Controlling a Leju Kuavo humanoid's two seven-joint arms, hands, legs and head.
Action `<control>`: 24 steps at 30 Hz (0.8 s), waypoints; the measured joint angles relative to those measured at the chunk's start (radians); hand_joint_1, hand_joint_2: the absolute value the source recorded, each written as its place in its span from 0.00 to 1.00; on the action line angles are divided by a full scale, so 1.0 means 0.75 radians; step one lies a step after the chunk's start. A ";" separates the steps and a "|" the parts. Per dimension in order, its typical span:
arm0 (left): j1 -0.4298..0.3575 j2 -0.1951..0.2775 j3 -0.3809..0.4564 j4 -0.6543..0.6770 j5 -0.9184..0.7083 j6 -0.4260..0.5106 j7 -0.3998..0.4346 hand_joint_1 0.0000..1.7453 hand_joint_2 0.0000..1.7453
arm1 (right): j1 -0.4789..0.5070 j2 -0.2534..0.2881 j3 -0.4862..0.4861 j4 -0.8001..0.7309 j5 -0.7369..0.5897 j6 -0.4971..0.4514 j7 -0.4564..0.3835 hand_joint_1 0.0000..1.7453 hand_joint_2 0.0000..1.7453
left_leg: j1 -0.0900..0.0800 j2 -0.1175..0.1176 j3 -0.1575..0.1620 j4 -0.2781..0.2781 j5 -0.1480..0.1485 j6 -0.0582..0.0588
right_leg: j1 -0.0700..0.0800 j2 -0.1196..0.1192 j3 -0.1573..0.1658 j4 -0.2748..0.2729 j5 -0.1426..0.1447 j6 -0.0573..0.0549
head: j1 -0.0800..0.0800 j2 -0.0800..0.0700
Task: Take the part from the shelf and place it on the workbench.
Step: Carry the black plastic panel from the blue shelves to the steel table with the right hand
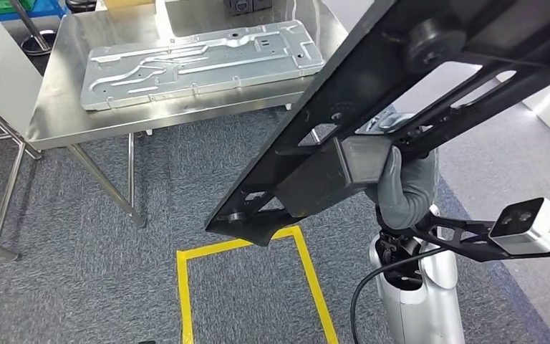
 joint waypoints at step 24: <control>0.003 -0.005 0.003 0.000 -0.004 0.002 0.000 0.00 1.00 | 0.012 -0.014 0.001 -0.009 -0.013 0.017 -0.001 1.00 1.00 | 0.026 0.000 -0.134 0.367 -0.175 -0.051 | -0.025 -0.012 0.055 -0.008 -0.053 -0.011 | 0.005 0.000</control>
